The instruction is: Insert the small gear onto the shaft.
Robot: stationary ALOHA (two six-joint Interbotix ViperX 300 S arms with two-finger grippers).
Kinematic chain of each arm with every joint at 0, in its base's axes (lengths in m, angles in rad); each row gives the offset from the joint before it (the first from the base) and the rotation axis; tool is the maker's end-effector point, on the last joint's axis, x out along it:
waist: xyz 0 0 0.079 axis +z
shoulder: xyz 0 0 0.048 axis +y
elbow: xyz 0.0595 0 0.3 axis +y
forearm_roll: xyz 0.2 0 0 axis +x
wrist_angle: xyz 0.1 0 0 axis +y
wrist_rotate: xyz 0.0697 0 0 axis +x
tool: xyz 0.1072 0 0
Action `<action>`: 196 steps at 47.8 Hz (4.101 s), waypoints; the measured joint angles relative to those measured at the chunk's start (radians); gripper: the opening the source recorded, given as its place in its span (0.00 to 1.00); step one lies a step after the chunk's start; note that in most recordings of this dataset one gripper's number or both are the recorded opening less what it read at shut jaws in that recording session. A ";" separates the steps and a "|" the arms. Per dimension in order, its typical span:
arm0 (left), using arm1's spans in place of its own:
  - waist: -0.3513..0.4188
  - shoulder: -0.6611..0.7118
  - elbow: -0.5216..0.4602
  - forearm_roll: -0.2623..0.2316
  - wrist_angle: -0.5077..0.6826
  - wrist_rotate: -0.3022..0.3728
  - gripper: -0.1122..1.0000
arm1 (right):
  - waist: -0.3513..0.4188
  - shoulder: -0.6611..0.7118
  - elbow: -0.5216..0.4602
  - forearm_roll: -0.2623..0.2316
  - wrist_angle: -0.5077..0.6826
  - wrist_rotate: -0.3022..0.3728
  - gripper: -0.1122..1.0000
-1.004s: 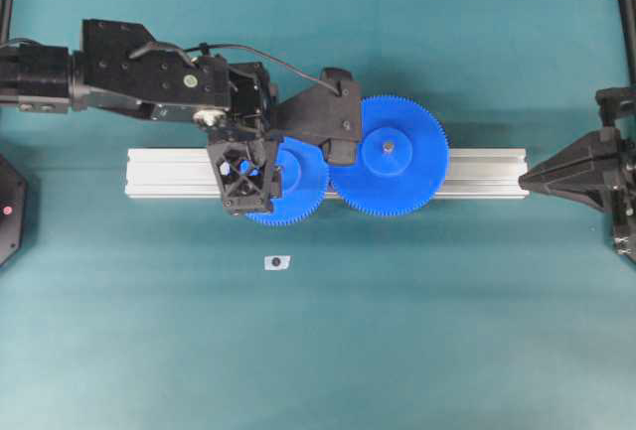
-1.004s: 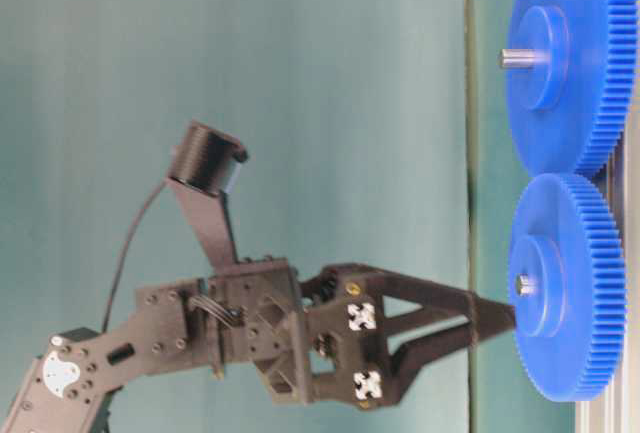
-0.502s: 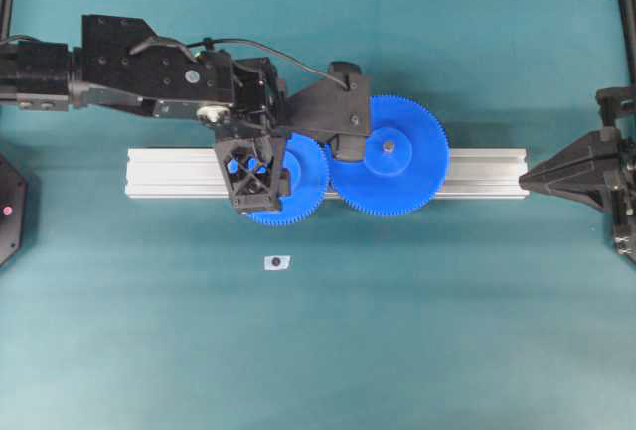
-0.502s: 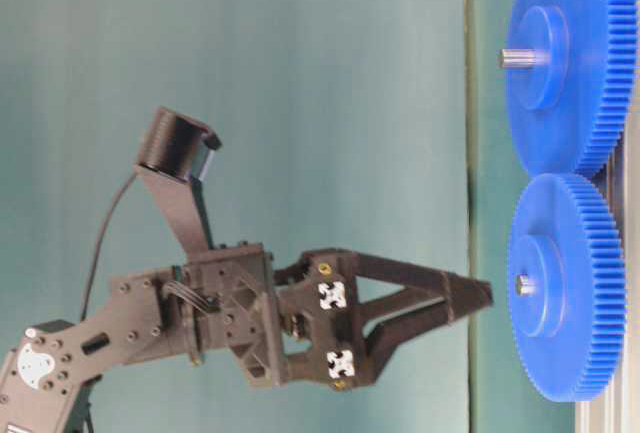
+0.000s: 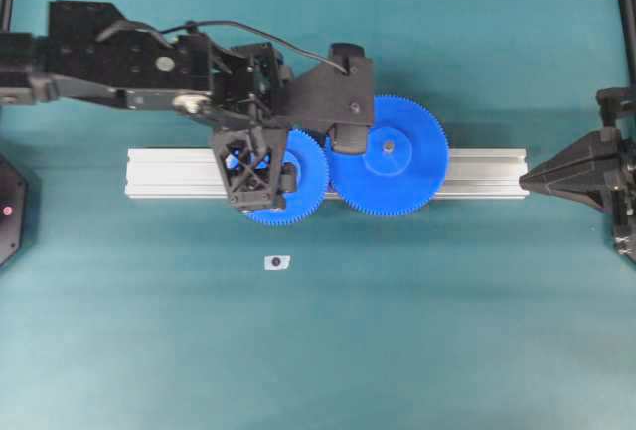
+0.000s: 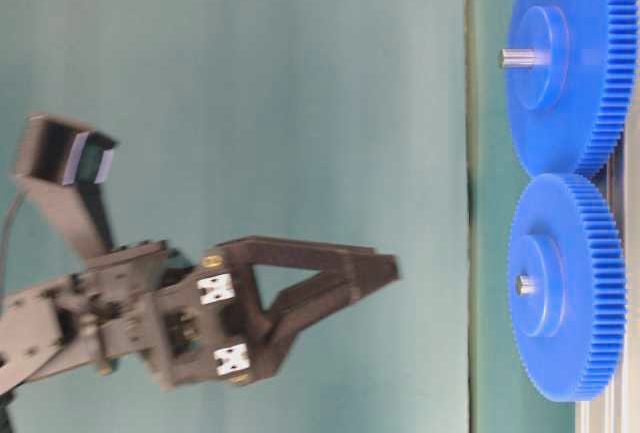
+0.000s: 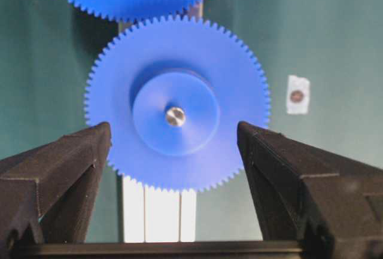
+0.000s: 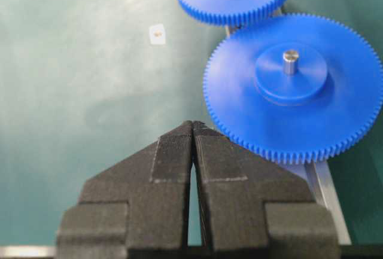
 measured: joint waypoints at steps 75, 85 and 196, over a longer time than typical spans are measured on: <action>-0.037 -0.072 -0.017 0.000 0.003 -0.040 0.82 | 0.000 -0.011 0.002 -0.002 0.000 0.000 0.15; -0.037 -0.072 -0.017 0.000 0.003 -0.040 0.82 | 0.000 -0.011 0.002 0.000 0.000 0.000 0.15; -0.038 -0.060 -0.017 0.000 0.038 -0.043 0.82 | -0.002 -0.051 0.026 -0.008 -0.006 0.031 0.15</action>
